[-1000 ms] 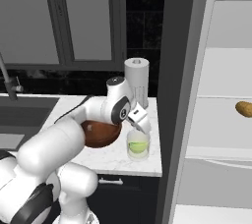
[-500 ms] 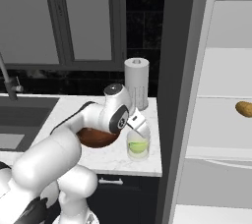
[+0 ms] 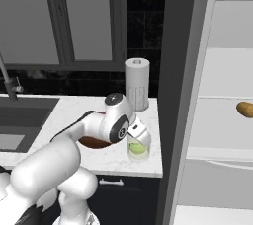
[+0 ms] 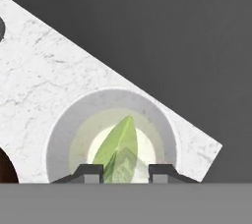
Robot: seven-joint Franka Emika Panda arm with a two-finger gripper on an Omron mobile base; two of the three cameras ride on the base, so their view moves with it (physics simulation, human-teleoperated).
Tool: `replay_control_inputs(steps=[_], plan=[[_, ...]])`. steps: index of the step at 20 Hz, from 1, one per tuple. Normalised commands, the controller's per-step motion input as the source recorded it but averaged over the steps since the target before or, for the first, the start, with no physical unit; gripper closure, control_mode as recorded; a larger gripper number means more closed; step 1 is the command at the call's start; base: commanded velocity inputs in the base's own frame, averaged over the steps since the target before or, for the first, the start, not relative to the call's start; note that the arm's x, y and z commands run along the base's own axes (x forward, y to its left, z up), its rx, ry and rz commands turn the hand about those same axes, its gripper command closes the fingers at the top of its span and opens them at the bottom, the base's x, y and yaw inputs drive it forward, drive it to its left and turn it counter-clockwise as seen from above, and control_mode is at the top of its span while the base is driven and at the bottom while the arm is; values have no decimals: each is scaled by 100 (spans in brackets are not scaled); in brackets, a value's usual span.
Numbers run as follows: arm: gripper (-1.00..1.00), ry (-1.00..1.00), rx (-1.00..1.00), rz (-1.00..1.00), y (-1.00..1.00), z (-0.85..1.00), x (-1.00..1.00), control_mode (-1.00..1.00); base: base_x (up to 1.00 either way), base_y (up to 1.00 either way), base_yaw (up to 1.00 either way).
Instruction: Grab a lemon wedge from the fridge and one ice cube from the ice bowl, and put them in the glass of lemonade.
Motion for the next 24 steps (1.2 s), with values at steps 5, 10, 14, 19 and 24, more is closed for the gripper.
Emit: replay_control_inputs(steps=[5,10,14,19,24], plan=[[-100,17,-9,0,5,12,5,-100,0,0,0],[-100,16,-9,0,4,10,0,-100,0,0,0],[-100,6,-5,0,4,6,-1,-100,0,0,0],[-100,-6,0,2,13,23,-6,-100,0,0,0],[-100,-9,0,1,1,13,-2,-100,0,0,0]])
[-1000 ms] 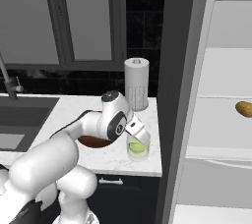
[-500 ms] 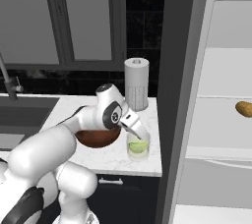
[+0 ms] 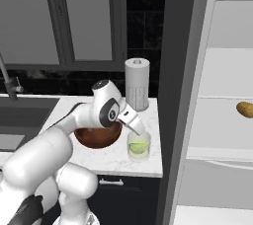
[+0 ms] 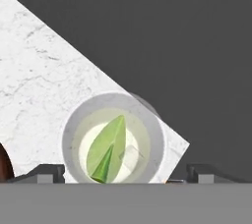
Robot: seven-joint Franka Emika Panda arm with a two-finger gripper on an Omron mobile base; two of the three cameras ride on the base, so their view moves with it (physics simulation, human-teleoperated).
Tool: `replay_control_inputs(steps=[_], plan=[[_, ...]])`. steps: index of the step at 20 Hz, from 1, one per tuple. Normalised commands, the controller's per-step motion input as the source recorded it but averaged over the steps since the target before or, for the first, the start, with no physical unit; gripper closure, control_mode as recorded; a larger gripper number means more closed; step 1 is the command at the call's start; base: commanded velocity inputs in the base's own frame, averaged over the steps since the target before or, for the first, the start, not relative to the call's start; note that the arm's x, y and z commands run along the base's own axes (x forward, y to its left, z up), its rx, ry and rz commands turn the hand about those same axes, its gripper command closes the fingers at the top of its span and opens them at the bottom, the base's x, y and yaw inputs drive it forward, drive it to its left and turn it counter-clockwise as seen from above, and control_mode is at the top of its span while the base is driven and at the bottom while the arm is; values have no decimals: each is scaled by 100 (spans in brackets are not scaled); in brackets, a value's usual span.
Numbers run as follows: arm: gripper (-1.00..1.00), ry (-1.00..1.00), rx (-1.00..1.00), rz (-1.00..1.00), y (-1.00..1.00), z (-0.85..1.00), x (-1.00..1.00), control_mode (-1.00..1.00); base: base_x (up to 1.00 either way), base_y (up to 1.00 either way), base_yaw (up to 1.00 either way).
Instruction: Grab a lemon wedge from the fridge and one ice cube from the ice bowl, and put them in the glass of lemonade.
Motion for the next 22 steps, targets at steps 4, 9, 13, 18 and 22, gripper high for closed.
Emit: replay_control_inputs(steps=[4,9,13,18,22], plan=[[-100,-15,1,0,0,13,-10,-100,0,0,0],[-100,-18,1,2,10,31,-22,-100,0,0,0],[-100,-14,0,7,42,37,-23,-100,0,0,0],[-100,-2,0,10,57,39,-13,-100,0,0,0],[-100,1,0,15,47,42,-39,-100,0,0,0]])
